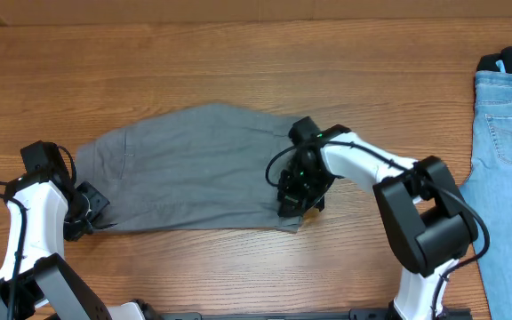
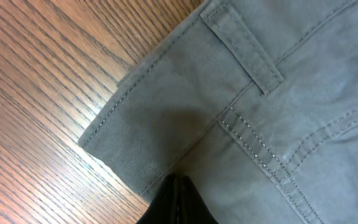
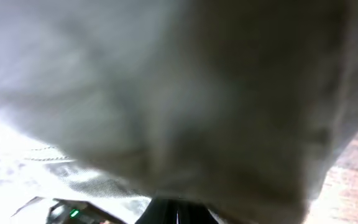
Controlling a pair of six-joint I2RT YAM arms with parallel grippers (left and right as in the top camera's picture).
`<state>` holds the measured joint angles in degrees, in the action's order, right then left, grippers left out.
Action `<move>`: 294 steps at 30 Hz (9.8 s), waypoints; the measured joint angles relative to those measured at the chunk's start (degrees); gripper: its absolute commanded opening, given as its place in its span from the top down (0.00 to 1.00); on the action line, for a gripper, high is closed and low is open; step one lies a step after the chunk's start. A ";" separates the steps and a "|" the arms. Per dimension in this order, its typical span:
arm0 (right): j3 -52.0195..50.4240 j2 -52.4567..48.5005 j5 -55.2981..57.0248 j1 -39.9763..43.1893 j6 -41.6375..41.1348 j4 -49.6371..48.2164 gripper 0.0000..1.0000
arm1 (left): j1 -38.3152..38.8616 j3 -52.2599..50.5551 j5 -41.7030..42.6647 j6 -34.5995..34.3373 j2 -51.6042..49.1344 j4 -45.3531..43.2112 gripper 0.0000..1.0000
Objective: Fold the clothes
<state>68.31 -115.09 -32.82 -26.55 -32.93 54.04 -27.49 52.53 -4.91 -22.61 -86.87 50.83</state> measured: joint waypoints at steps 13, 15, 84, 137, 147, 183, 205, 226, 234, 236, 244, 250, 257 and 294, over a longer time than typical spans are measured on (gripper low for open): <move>0.24 -1.55 -3.17 6.38 3.63 1.99 0.96 | -4.13 0.00 -0.31 -1.05 -8.50 -2.43 0.96; 0.24 -1.55 -3.08 6.69 3.67 2.01 0.96 | -4.15 0.00 -0.31 -1.05 -9.31 -3.21 0.96; 15.76 5.44 19.34 19.43 7.50 8.55 0.00 | 4.55 10.21 32.98 19.12 -19.85 2.91 0.00; 15.80 5.44 19.34 19.43 7.52 4.79 0.00 | 25.09 59.39 4.20 7.48 -21.97 26.40 0.96; 15.80 5.44 19.34 19.43 7.50 4.55 0.00 | 37.35 59.60 4.26 7.48 -24.68 22.84 0.96; 15.89 -4.02 8.33 12.96 5.99 -4.98 0.88 | 49.77 59.58 12.81 7.52 -34.99 16.17 0.96; 16.35 -7.34 8.92 13.38 5.92 -5.25 0.96 | 55.08 59.58 18.45 13.51 -36.26 13.40 0.57; 45.75 -8.26 30.03 19.65 5.99 31.69 0.48 | 55.08 60.41 23.21 16.87 -36.30 12.20 0.16; 53.86 -8.26 25.55 20.06 11.47 34.58 0.44 | 49.22 68.61 22.29 15.15 -35.63 14.40 0.10; 53.86 -8.26 24.37 19.85 12.92 34.58 0.43 | 45.59 69.83 20.90 13.07 -34.64 15.52 0.04; 53.88 -8.26 22.99 14.56 16.87 28.68 0.22 | 28.09 70.18 17.18 5.99 -32.57 22.91 0.00; 53.92 -8.31 23.17 5.62 17.97 21.64 0.14 | 22.91 65.51 16.55 4.90 -32.57 26.21 0.00; 53.94 -10.01 25.99 0.35 17.92 21.53 0.14 | 23.28 62.88 16.46 4.96 -32.57 27.15 0.00; 37.09 -16.41 37.64 13.44 12.92 25.44 0.59 | 23.76 62.88 16.44 6.10 -32.57 26.32 0.00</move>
<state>105.41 -131.50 4.82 -13.10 -20.01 79.48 -3.73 115.42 11.53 -16.51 -119.44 77.14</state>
